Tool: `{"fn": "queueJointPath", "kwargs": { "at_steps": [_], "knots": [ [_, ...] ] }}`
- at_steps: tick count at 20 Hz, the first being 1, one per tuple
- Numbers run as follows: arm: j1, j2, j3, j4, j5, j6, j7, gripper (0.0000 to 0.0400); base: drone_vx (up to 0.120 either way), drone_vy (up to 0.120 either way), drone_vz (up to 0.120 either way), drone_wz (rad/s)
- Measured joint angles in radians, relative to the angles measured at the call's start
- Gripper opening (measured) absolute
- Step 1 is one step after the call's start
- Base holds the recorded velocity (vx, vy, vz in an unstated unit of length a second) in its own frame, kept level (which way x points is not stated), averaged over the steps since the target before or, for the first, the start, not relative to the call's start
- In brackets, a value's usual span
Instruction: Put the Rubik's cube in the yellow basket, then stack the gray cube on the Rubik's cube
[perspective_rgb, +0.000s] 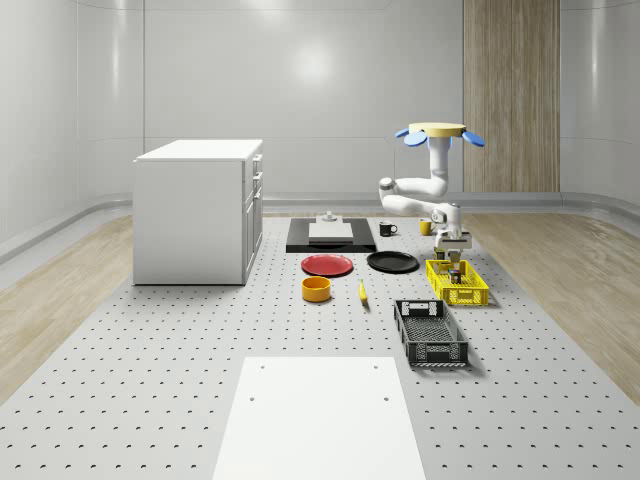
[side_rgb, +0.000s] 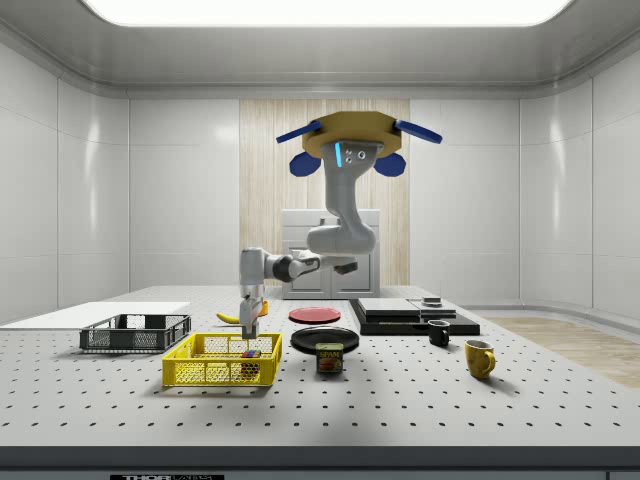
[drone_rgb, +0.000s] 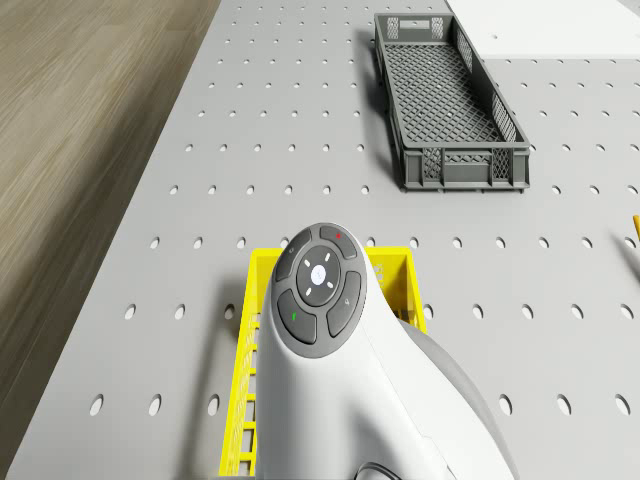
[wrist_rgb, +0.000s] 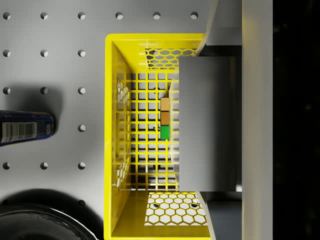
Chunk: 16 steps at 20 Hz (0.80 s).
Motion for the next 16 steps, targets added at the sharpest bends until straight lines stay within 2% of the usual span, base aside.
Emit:
{"fn": "queueJointPath", "kwargs": {
  "at_steps": [5,14,15,16],
  "knots": [
    [0.0,-0.001,0.0,0.0,0.0,0.001,0.0,0.025,0.0,0.0,-0.12,0.0],
    [-0.007,-0.002,-0.031,0.012,-0.028,0.016,0.0,0.025,0.0,0.0,0.0,0.0],
    [-0.007,-0.002,-0.035,0.013,-0.032,0.018,0.0,0.0262,0.0,0.0,0.0,0.0],
    [-0.008,-0.002,-0.038,0.014,-0.035,0.019,0.0,0.0293,0.0,0.0,0.0,0.0]
  ]
}}
